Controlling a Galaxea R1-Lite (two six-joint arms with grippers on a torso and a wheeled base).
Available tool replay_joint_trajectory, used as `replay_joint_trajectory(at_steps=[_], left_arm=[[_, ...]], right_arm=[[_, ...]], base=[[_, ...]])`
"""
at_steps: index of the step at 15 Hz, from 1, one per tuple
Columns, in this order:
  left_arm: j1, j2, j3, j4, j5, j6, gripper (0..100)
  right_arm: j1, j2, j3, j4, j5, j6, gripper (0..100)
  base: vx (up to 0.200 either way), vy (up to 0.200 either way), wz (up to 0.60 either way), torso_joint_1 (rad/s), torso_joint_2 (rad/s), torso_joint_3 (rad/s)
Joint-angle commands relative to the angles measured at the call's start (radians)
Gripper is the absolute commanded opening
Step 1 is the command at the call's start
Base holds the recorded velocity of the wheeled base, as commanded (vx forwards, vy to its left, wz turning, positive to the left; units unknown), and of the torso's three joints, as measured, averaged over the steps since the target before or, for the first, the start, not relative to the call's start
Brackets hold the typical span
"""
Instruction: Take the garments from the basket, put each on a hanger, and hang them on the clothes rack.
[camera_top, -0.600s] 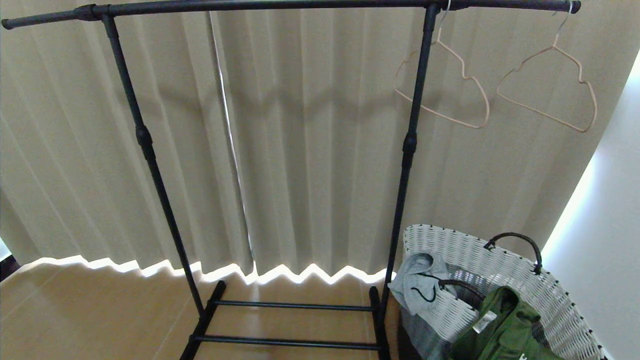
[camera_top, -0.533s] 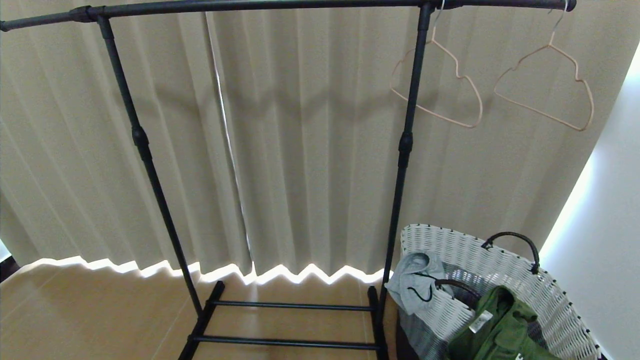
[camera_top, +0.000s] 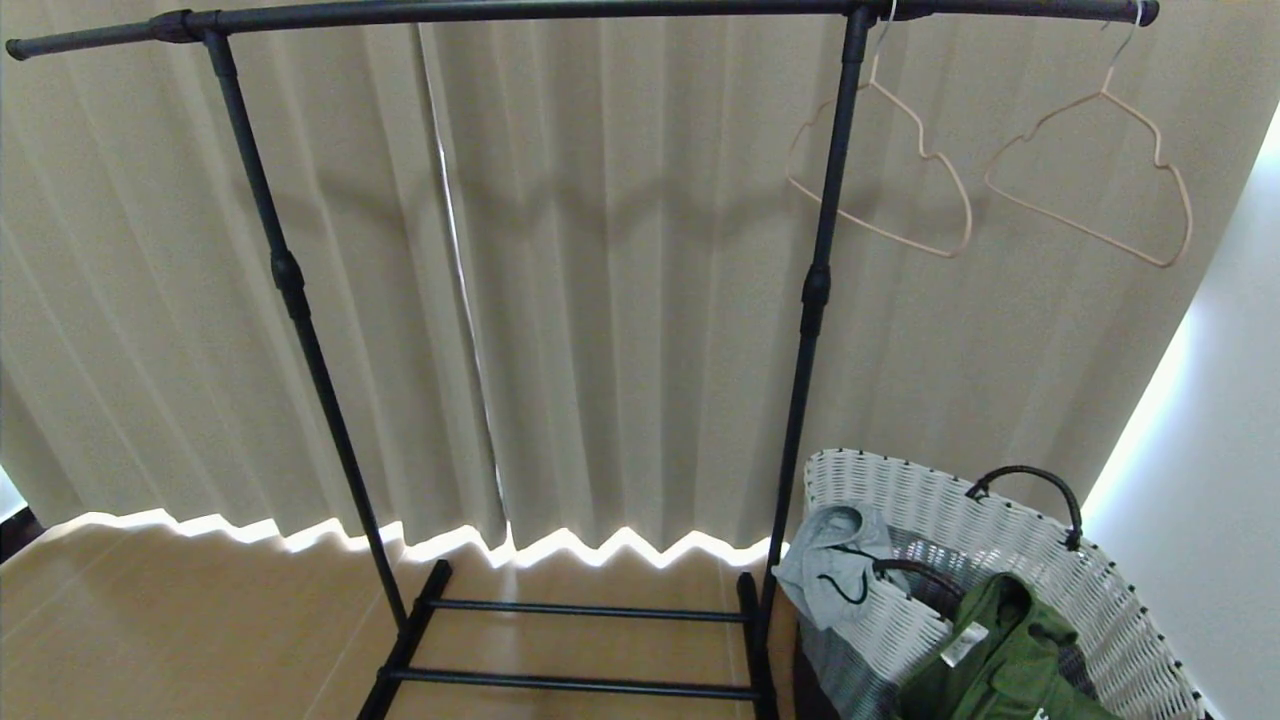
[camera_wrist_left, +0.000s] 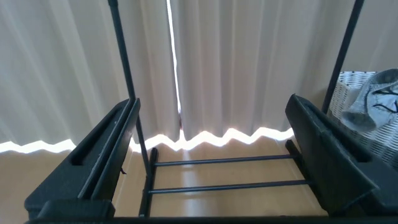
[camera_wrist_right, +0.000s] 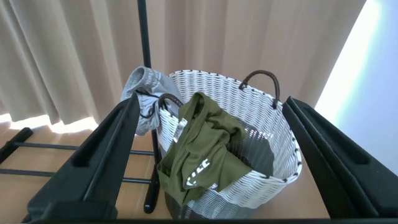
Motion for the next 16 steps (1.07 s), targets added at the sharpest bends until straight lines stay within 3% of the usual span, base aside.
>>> replay_joint_trajectory(at_steps=[1,6,16], left_arm=[[0.0,0.0,0.0,0.0,0.0,0.001,100],[0.0,0.0,0.0,0.0,0.0,0.001,100],[0.0,0.0,0.0,0.0,0.0,0.001,100]], right_arm=[[0.0,0.0,0.001,0.0,-0.001,0.0,100],[0.0,0.0,-0.001,0.0,0.001,-0.002,100],[0.0,0.0,-0.001,0.001,-0.021,-0.002,100]], base=[[0.2,0.0,0.0,-0.007,0.0,0.007],[0.2,0.0,0.0,0.003,0.0,0.002],[0.0,0.0,0.0,0.0,0.0,0.0]])
